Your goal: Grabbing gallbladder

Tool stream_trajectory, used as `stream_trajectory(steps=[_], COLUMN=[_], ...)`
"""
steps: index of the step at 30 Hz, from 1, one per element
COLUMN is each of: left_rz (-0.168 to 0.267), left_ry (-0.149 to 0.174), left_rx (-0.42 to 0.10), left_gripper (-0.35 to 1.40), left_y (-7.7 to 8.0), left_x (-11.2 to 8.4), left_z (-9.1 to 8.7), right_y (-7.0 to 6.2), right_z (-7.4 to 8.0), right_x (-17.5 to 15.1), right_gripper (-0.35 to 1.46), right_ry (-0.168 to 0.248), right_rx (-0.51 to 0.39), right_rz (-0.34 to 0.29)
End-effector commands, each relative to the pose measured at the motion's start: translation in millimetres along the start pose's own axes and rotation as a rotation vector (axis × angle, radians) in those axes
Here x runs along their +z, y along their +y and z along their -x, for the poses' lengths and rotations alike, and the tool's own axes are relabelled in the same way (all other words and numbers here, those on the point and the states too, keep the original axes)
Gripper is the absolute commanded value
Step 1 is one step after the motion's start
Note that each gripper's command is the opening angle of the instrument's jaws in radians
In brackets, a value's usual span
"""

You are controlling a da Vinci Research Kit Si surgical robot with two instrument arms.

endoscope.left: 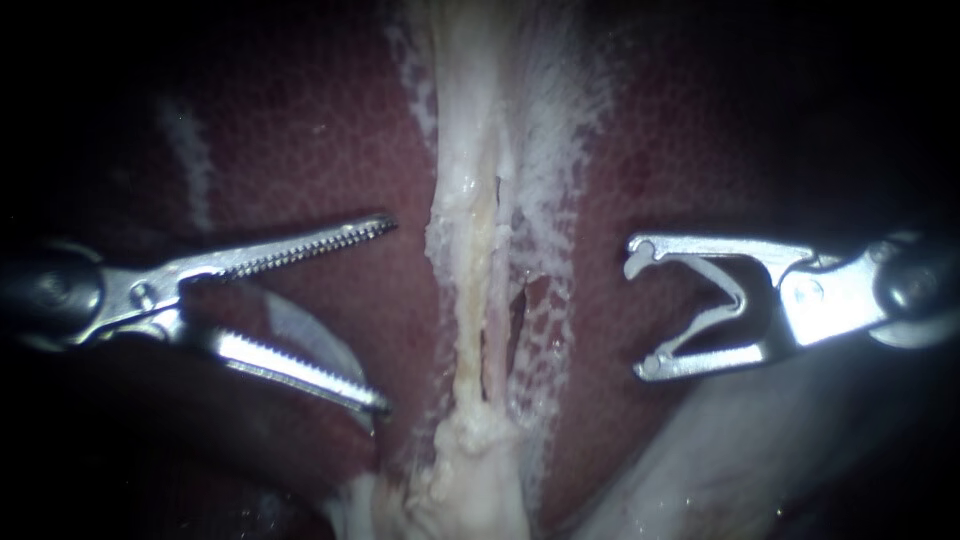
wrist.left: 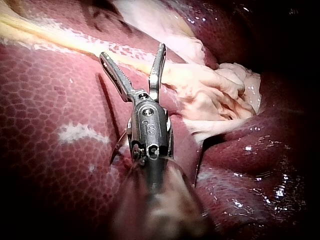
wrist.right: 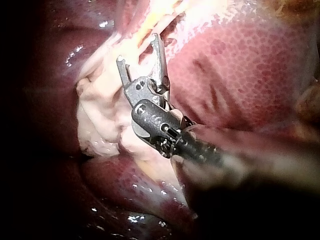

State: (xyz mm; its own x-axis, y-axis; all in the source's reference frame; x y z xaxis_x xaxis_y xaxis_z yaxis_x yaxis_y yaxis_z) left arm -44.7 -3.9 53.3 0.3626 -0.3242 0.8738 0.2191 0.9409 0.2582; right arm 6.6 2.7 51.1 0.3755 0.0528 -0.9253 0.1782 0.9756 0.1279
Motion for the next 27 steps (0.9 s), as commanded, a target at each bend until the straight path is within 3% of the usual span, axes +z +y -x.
stream_trajectory(steps=[1,3,5,10,15,20,27], left_rz=[0.0,0.003,0.02,0.055,0.067,0.075,0.085], left_ry=[0.0,0.001,0.005,0.009,0.019,0.039,0.05], left_rx=[0.0,0.006,-0.02,-0.125,-0.213,-0.287,-0.328], left_gripper=[0.88,0.86,0.86,0.81,0.79,0.71,0.66], left_y=[0.0,0.0,0.2,1.1,1.5,1.6,2.8], left_x=[0.0,0.0,0.0,-0.2,1.6,3.0,3.9], left_z=[0.0,0.0,0.2,1.3,1.9,1.2,-0.1], right_y=[0.0,0.0,0.0,0.1,0.1,0.0,0.0], right_z=[0.0,0.0,0.1,0.1,0.1,0.1,0.1], right_x=[0.0,0.0,0.0,0.0,0.1,0.0,0.1], right_gripper=[0.59,0.59,0.59,0.59,0.6,0.6,0.6], right_ry=[0.0,0.0,0.0,0.0,-0.001,0.0,-0.001], right_rx=[0.0,0.0,0.0,0.0,0.0,0.0,0.0], right_rz=[0.0,0.0,0.0,0.0,0.0,0.0,0.0])
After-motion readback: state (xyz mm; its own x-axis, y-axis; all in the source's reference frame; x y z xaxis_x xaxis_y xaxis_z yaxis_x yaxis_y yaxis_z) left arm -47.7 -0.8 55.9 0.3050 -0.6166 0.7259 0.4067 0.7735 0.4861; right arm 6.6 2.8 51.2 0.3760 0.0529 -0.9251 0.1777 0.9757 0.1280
